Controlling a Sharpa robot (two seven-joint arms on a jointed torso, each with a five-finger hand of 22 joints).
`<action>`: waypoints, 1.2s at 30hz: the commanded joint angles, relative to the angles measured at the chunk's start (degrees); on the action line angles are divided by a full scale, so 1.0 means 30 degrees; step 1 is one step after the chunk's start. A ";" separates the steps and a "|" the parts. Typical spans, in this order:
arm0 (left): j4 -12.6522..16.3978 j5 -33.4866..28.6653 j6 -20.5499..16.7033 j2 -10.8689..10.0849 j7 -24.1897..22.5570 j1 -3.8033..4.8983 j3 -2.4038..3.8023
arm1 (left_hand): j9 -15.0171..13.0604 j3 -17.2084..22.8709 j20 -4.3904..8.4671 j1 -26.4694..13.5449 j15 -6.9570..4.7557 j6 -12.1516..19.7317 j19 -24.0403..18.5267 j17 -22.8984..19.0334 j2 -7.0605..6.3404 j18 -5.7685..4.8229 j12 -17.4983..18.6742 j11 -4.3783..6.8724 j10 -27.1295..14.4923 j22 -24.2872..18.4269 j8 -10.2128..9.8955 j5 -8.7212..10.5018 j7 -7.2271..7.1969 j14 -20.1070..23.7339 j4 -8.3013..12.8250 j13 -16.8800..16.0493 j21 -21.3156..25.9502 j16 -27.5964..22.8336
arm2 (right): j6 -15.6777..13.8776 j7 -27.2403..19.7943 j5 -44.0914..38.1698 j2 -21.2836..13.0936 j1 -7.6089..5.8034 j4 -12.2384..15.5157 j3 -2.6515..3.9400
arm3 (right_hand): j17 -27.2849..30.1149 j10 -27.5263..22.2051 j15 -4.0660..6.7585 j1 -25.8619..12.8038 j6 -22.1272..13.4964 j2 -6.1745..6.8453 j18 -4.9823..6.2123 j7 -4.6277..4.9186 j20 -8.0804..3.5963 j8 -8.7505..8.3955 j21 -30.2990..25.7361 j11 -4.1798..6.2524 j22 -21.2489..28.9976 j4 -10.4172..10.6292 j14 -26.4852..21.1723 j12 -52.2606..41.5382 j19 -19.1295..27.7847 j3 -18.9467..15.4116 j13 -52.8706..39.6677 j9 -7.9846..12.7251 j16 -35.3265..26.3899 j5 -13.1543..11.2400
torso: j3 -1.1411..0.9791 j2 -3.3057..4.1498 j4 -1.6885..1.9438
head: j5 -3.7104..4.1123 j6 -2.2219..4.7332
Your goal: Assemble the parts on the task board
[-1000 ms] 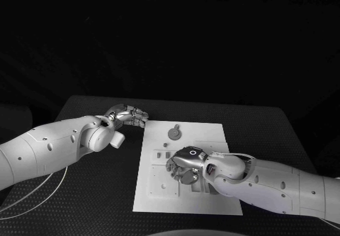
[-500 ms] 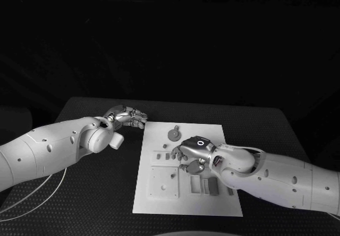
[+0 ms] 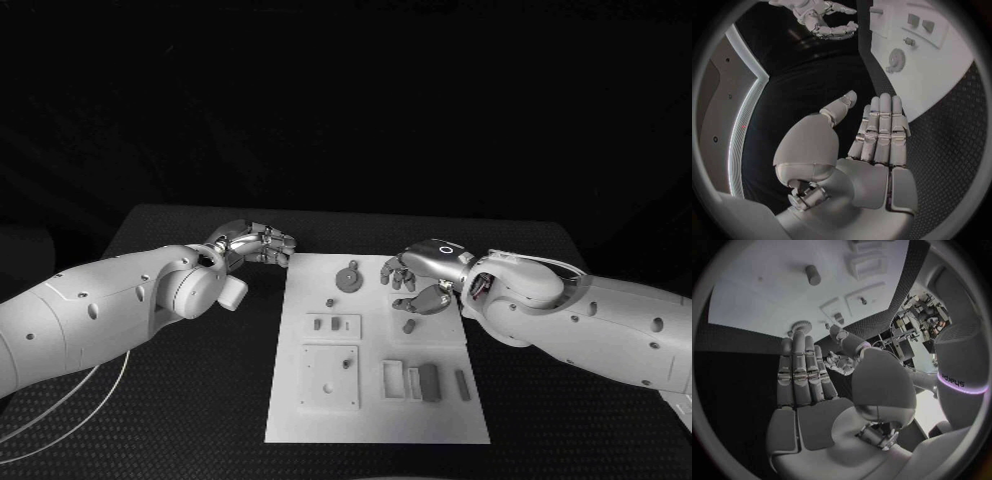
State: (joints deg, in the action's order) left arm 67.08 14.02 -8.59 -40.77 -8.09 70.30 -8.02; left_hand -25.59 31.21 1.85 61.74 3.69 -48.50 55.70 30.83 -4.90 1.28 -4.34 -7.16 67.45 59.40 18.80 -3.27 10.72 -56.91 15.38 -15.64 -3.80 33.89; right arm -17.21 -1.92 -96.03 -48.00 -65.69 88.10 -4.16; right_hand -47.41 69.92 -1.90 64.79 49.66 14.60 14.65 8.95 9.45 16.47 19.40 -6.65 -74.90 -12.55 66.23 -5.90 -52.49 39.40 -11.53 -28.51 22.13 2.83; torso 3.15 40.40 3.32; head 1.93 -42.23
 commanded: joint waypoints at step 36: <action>0.0073 0.0026 0.0044 0.0005 -0.0303 0.0047 0.0016 | -0.0016 -0.0108 0.0018 0.0076 0.0022 0.0094 0.0058 0.0087 -0.0172 -0.0173 0.0043 0.0087 -0.0016 -0.0034 0.0099 -0.0023 -0.0067 -0.0173 0.0010 -0.0046 -0.0042 -0.0167 | 0.1901 0.0240 -0.1467 -0.0147 0.1276 -0.0895 -0.0738 | -0.0562 0.0340 0.0039 0.0201 0.1066 -0.1281 0.0111 -0.0240 -0.0026 0.0760 0.0495 0.0318 -0.0462 -0.0003 0.0084 -0.0225 0.0341 0.0268 -0.0541 -0.0193 -0.0308 0.0011 | 0.0005 -0.0008 0.0070 | 0.0185 -0.0064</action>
State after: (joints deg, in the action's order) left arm 67.20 14.02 -8.66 -40.86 -8.27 70.33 -8.02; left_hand -25.59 31.23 1.85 61.96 3.69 -48.50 55.70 30.99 -5.12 1.28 -4.34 -7.16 67.46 59.36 18.80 -3.27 10.72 -56.91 15.40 -15.73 -3.80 33.67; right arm -11.11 -0.71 -99.67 -48.56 -61.92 85.40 -6.37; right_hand -49.03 70.56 -1.67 65.37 52.55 11.24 14.66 8.20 9.32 18.52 20.72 -5.68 -74.91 -12.36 66.02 -6.35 -51.19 40.11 -13.07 -29.04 21.05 2.83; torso 3.14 40.36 3.53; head 2.58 -42.35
